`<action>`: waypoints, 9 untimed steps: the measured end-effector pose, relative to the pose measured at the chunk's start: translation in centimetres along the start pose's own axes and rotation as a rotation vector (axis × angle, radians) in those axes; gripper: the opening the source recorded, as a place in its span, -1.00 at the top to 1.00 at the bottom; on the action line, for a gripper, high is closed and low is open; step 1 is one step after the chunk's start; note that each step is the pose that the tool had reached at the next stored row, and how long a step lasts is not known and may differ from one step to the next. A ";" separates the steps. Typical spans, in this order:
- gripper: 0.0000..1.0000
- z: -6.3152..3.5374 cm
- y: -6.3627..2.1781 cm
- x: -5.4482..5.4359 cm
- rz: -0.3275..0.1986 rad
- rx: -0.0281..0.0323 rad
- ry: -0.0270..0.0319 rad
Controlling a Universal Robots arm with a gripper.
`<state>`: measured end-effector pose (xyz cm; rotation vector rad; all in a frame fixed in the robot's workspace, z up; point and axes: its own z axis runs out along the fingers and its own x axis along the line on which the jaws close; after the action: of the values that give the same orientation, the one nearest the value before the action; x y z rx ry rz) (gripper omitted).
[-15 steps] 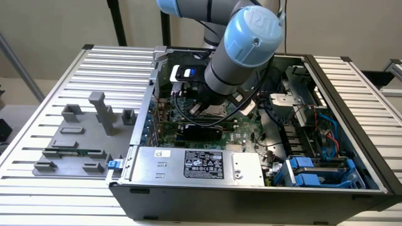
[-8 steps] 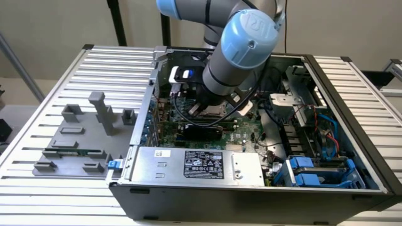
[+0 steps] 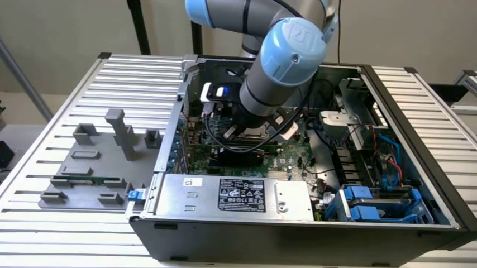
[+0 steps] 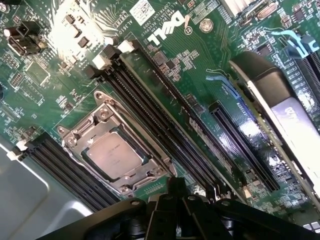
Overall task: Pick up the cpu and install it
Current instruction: 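Install the second cpu locking lever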
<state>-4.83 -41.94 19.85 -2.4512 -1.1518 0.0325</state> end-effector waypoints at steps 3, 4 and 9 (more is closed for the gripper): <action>0.79 0.14 0.04 0.0 -0.001 -0.0004 -0.0010; 0.79 0.17 0.04 -0.1 -0.002 -0.0005 -0.0015; 0.79 0.46 0.05 -0.2 -0.004 -0.0004 -0.0024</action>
<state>-5.00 -41.93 19.38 -2.4499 -1.1576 0.0340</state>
